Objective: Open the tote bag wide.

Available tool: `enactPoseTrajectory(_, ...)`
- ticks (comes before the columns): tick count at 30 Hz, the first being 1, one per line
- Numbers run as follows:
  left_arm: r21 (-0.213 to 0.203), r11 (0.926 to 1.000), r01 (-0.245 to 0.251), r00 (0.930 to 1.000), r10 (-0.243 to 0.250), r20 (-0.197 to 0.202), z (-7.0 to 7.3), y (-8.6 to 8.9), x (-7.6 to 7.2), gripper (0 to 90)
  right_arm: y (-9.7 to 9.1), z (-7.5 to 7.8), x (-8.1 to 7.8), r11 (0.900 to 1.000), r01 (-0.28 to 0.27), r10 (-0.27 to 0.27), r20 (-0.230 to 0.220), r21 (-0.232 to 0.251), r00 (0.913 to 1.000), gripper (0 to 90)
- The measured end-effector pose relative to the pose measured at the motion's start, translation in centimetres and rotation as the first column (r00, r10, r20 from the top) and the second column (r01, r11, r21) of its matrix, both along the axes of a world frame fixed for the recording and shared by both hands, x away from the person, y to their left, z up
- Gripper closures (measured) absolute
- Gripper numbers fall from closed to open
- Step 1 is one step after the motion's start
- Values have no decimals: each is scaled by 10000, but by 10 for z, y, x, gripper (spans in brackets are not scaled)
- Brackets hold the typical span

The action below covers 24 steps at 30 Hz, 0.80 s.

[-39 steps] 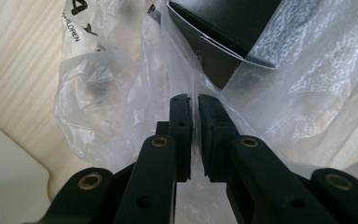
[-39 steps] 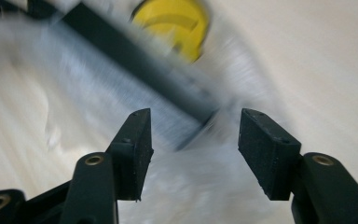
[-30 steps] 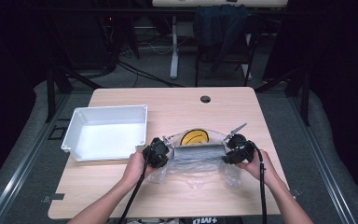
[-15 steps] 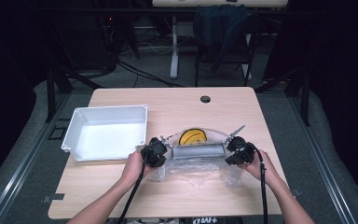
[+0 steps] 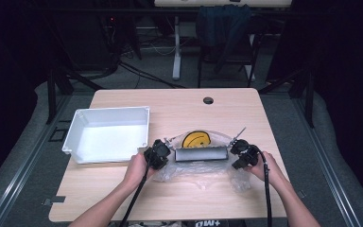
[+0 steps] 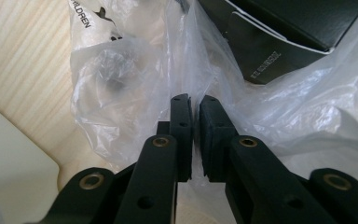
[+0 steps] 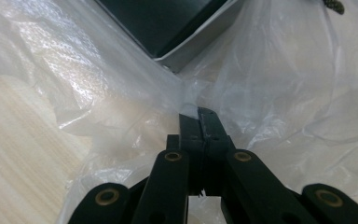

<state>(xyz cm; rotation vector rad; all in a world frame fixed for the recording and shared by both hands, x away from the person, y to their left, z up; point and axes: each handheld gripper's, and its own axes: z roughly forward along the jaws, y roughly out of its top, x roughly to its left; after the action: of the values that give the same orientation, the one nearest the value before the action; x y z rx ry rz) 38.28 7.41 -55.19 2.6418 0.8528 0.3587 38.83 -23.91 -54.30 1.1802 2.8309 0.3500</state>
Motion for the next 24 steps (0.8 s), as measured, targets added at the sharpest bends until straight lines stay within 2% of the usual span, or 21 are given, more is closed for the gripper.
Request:
enactPoseTrajectory(1, 13, 10000, 36, 10000, -36, 12, 0, 0, 0, 828, 0, 1, 1, 9997, -122, 120, -56, -220, 9999, 899)
enactPoseTrajectory(2, 13, 10000, 36, 10000, -36, 12, 0, 0, 0, 819, 0, 1, 1, 9997, -122, 120, -56, -220, 9999, 899)
enactPoseTrajectory(4, -75, 10000, 12, 10000, -11, 43, 3, 1, 0, 775, 1, 0, 2, 9994, 90, -87, 82, -337, 9999, 892)
enactPoseTrajectory(6, -241, 9997, 27, 10000, -27, -2, 9, 1, -1, 721, 0, 0, 3, 9992, 212, -211, 22, -345, 9998, 883)
enactPoseTrajectory(7, -150, 9999, 77, 9998, -74, 158, 14, 1, -3, 721, 0, 0, 3, 9992, 212, -211, 22, -345, 9998, 883)
enactPoseTrajectory(8, -34, 9999, 109, 9991, -108, 408, 18, 0, -5, 640, -1, 0, 3, 9993, 140, -137, 79, -355, 9999, 881)
enactPoseTrajectory(9, -432, 9991, 46, 9991, -28, 422, 28, 2, -6, 618, -1, 0, 3, 9993, 123, -120, 83, -360, 9999, 879)
enactPoseTrajectory(11, -734, 9972, -158, 9983, 198, 548, 36, 4, -7, 551, -1, 0, 3, 9995, 122, -119, 83, -305, 9999, 879)
enactPoseTrajectory(12, -922, 9955, -213, 9981, 265, 552, 41, 6, -7, 528, -1, 2, 4, 9989, 12, -14, -39, -473, 10000, 879)
enactPoseTrajectory(13, -922, 9955, -213, 9981, 265, 552, 41, 6, -7, 524, -1, 2, 4, 9989, 27, -27, -4, -459, 10000, 879)
enactPoseTrajectory(15, -1438, 9892, -287, 9971, 384, 655, 50, 9, -8, 511, -1, 3, 5, 9988, -4, 2, -51, -493, 10000, 879)
enactPoseTrajectory(17, -1848, 9828, -57, 9986, 153, 506, 59, 9, -12, 476, -2, 2, 5, 9993, 75, -76, -15, -364, 10000, 880)
enactPoseTrajectory(18, -1848, 9828, -57, 9986, 153, 506, 59, 9, -12, 476, -2, 1, 5, 9994, 113, -113, -1, -328, 9999, 880)
enactPoseTrajectory(19, -1733, 9848, 114, 9999, -91, 142, 55, 5, -16, 476, -1, 1, 5, 9994, 128, -127, 31, -321, 9999, 880)
enactPoseTrajectory(21, -1343, 9906, 265, 9992, -302, -257, 42, -1, -18, 507, -2, 0, 6, 9995, 185, -183, 62, -257, 9998, 880)
enactPoseTrajectory(23, -913, 9944, 530, 9971, -578, -500, 29, -5, -19, 577, -2, 1, 6, 9995, 186, -186, 23, -272, 9998, 878)
enactPoseTrajectory(24, -913, 9944, 530, 9971, -578, -500, 29, -5, -19, 622, -2, 1, 6, 9995, 186, -186, 23, -272, 9998, 878)
